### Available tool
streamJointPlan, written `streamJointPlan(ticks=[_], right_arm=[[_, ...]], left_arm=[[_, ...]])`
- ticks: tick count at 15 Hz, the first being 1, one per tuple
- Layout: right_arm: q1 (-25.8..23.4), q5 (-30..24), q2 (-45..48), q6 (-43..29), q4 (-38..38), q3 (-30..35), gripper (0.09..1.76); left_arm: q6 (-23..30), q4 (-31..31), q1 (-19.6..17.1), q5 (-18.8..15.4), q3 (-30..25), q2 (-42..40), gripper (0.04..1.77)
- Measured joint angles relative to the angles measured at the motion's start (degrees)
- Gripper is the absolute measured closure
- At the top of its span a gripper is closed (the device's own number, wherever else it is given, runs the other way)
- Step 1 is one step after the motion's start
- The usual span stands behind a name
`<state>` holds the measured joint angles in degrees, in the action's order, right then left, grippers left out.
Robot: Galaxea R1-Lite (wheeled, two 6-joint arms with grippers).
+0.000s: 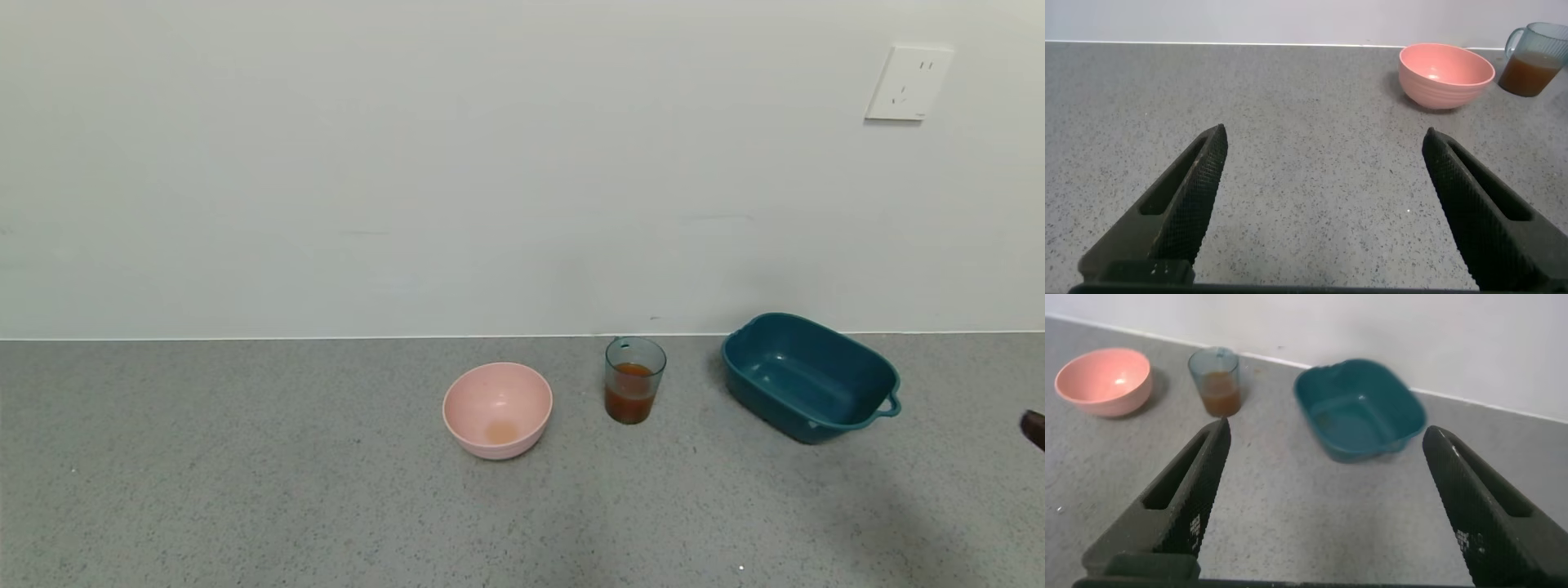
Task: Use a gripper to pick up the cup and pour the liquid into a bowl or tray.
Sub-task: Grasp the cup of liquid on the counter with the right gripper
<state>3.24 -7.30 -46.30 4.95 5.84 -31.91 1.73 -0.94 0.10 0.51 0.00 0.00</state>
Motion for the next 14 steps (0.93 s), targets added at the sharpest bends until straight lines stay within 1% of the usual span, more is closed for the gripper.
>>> streamJointPlan(ticks=[2, 4, 9, 11, 14], right_arm=[[3.3, -0.1, -8.1, -1.6, 2.1, -1.9, 0.14], [6.5, 0.5, -16.9, -2.9, 7.5, -2.8, 0.14], [14.7, 5.4, -37.8, -4.6, 21.7, -3.2, 0.14], [17.2, 6.6, -45.0, -5.3, 26.8, -3.2, 0.14], [19.1, 8.2, -54.8, -6.2, 34.6, -3.4, 0.14]], left_arm=[[0.0, 0.0, 0.0, 0.0, 0.0, 0.0, 0.09], [0.0, 0.0, 0.0, 0.0, 0.0, 0.0, 0.09], [0.0, 0.0, 0.0, 0.0, 0.0, 0.0, 0.09], [0.0, 0.0, 0.0, 0.0, 0.0, 0.0, 0.09], [0.0, 0.0, 0.0, 0.0, 0.0, 0.0, 0.09]])
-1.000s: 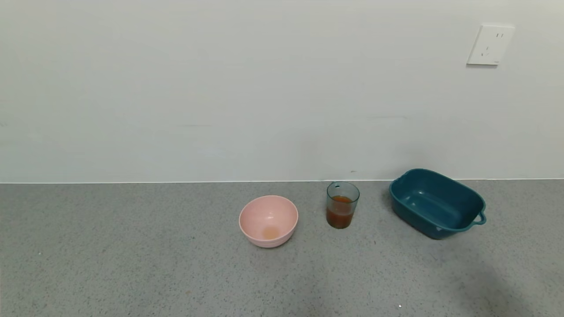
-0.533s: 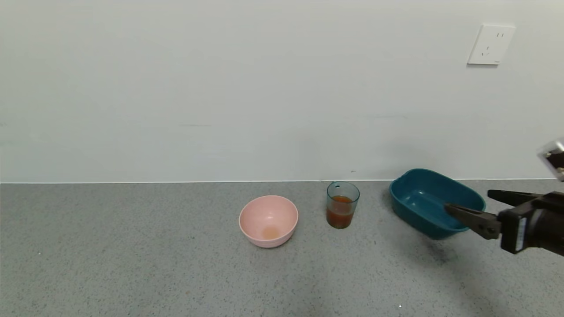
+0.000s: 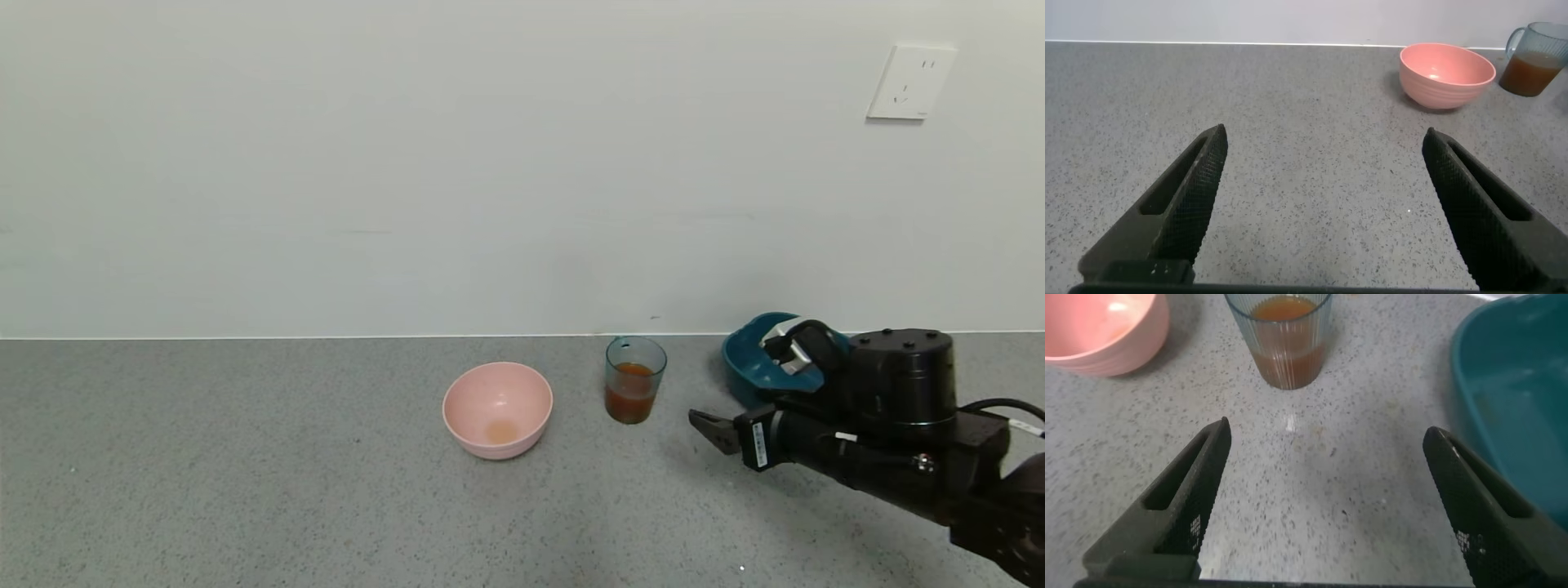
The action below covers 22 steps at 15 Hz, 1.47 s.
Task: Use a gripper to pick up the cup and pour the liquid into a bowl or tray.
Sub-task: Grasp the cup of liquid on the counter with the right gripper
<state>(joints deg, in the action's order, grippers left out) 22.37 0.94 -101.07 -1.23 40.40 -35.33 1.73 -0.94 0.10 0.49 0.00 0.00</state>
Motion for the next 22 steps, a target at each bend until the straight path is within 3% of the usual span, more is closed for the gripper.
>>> streamJointPlan(ticks=[10, 16, 22], right_arm=[[4.5, 6.1, -22.3, -3.8, 14.0, -8.1, 0.14], [6.0, 11.5, -29.0, -4.1, 21.5, -12.0, 0.14], [7.6, 14.4, -33.4, -4.1, 22.2, -17.8, 0.14]], left_arm=[[0.0, 0.0, 0.0, 0.0, 0.0, 0.0, 0.09], [0.0, 0.0, 0.0, 0.0, 0.0, 0.0, 0.09], [0.0, 0.0, 0.0, 0.0, 0.0, 0.0, 0.09]])
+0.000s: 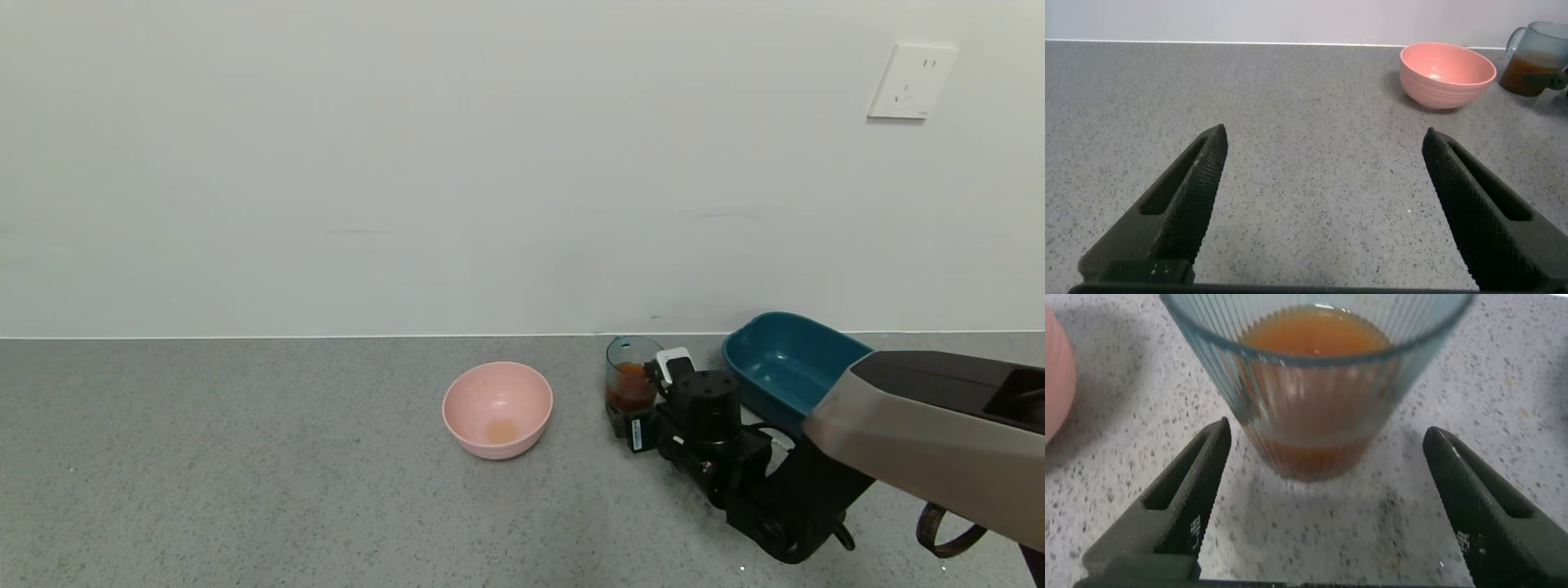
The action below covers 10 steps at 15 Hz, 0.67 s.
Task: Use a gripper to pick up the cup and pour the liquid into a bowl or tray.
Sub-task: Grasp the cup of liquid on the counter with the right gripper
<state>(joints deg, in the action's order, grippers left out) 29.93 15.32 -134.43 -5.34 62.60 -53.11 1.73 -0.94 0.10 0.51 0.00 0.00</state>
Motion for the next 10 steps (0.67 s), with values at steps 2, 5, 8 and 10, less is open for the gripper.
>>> streamJointPlan(ticks=[2, 5, 8, 10], right_arm=[[0.1, 0.5, -1.1, 0.0, 0.0, -2.0, 0.14], [0.1, 1.5, -2.8, 0.0, 0.1, -4.6, 0.14], [0.0, 1.8, -4.8, 0.0, 1.9, -7.1, 0.14], [-0.1, 2.5, -5.7, 0.0, 2.1, -8.1, 0.14]], left_arm=[[0.0, 0.0, 0.0, 0.0, 0.0, 0.0, 0.09], [0.0, 0.0, 0.0, 0.0, 0.0, 0.0, 0.09], [0.0, 0.0, 0.0, 0.0, 0.0, 0.0, 0.09], [0.0, 0.0, 0.0, 0.0, 0.0, 0.0, 0.09]])
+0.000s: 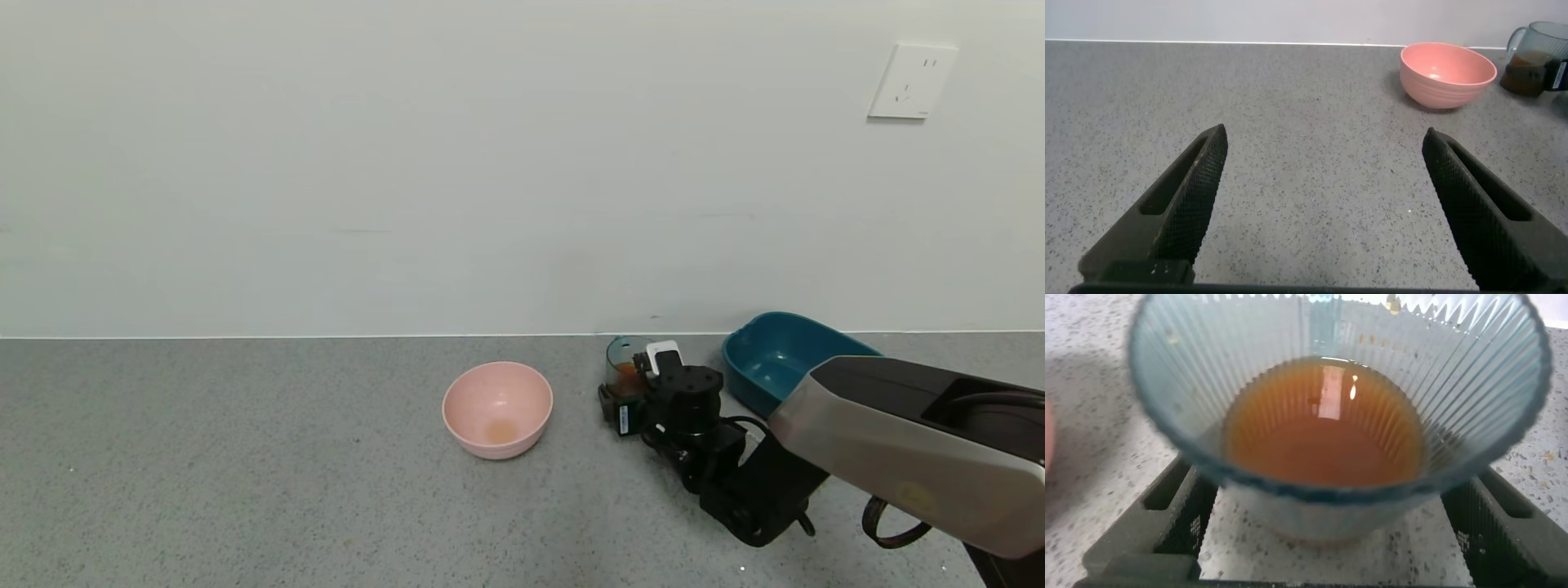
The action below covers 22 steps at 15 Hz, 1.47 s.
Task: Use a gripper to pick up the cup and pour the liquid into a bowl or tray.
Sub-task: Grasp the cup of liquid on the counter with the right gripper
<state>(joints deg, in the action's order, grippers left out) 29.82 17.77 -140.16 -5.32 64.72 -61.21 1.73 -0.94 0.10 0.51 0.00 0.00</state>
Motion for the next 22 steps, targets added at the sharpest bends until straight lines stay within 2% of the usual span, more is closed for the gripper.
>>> streamJointPlan(ticks=[8, 18, 19, 20, 22], right_arm=[[0.1, -0.2, -1.6, 0.1, 4.6, -0.9, 0.14], [-0.2, -0.2, -3.2, 0.1, 4.2, -3.3, 0.14], [-0.2, -0.2, -3.3, 0.1, 4.2, -3.4, 0.21], [-0.1, -0.2, -3.4, 0.1, 4.3, -3.4, 0.4], [-0.2, -0.2, -3.4, 0.2, 4.2, -3.5, 0.47]], left_arm=[[0.0, 0.0, 0.0, 0.0, 0.0, 0.0, 0.09], [0.0, 0.0, 0.0, 0.0, 0.0, 0.0, 0.09], [0.0, 0.0, 0.0, 0.0, 0.0, 0.0, 0.09], [0.0, 0.0, 0.0, 0.0, 0.0, 0.0, 0.09], [0.0, 0.0, 0.0, 0.0, 0.0, 0.0, 0.09]])
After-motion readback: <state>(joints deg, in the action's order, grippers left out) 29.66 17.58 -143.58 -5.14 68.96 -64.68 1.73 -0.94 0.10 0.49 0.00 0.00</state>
